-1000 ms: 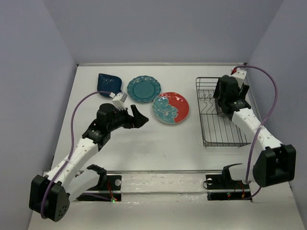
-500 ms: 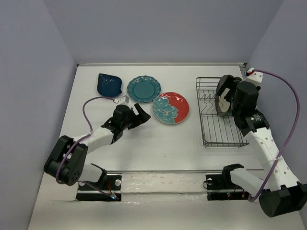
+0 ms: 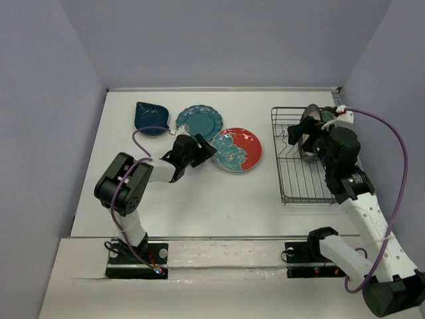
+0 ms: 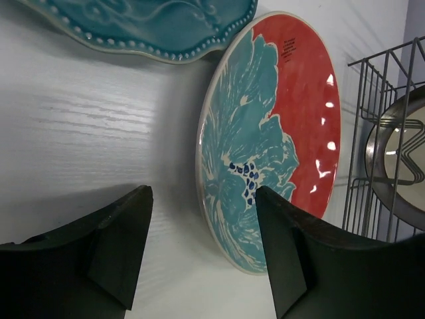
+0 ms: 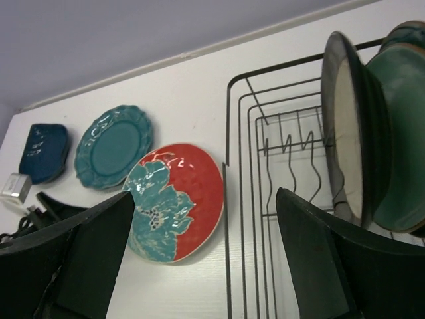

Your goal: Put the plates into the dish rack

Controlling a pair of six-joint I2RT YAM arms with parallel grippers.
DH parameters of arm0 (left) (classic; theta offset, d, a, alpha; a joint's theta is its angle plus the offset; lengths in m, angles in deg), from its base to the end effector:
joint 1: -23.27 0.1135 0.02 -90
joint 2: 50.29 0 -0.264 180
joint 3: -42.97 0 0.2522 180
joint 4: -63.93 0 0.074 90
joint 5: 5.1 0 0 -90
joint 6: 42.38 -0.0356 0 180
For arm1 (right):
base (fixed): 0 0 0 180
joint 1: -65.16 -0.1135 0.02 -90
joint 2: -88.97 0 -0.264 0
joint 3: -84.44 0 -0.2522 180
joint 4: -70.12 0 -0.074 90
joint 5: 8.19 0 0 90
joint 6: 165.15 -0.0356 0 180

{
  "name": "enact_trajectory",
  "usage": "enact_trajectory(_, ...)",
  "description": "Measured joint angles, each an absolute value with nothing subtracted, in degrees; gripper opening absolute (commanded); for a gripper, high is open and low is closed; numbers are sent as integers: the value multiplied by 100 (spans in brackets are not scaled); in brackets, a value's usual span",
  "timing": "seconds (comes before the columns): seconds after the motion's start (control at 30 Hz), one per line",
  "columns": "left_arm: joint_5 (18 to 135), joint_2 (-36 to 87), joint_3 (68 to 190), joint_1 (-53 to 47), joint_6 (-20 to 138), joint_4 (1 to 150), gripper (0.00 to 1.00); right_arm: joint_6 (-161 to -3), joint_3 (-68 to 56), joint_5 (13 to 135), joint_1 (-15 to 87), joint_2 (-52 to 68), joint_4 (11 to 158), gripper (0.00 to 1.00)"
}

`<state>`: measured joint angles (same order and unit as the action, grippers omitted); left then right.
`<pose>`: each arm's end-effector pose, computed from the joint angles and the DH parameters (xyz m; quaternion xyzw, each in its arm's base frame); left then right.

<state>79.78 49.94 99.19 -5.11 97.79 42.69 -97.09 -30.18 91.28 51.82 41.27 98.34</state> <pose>0.3057 -0.1688 0.1557 -0.1330 0.8216 -0.3789 0.4046 0.1861 0.0381 0.3654 0.1101 0.7603 0.1325 0.6263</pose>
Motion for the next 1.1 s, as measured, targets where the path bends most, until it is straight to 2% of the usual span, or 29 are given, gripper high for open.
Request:
enact_trajectory(0.27,7881,5625,10122,-592,10059,3644,61,-9816,-3081,8626,5160,4081,9670,92)
enact_trajectory(0.3,7864,5693,10149,-589,10087,3565,55,-9833,-3088,8582,5160,4083,9641,92)
enact_trajectory(0.37,7838,5820,10175,-589,10144,3414,50,-9857,-3103,8521,5160,4087,9587,92)
enact_trajectory(0.53,7796,6062,10179,-592,10284,3108,23,-9949,-3140,8320,5160,4087,9501,91)
enact_trajectory(0.57,7794,6117,10177,-592,10319,3036,11,-9964,-3143,8276,5158,4085,9488,91)
enact_trajectory(0.6,7792,6150,10171,-592,10367,2979,6,-9988,-3143,8219,5151,4081,9477,91)
enact_trajectory(0.87,7790,6100,9718,-618,10780,2107,6,-10117,-3145,7758,5090,4138,9482,91)
enact_trajectory(1.1,7833,4832,8658,-622,10574,2332,6,-10244,-3145,7008,4870,3923,9466,92)
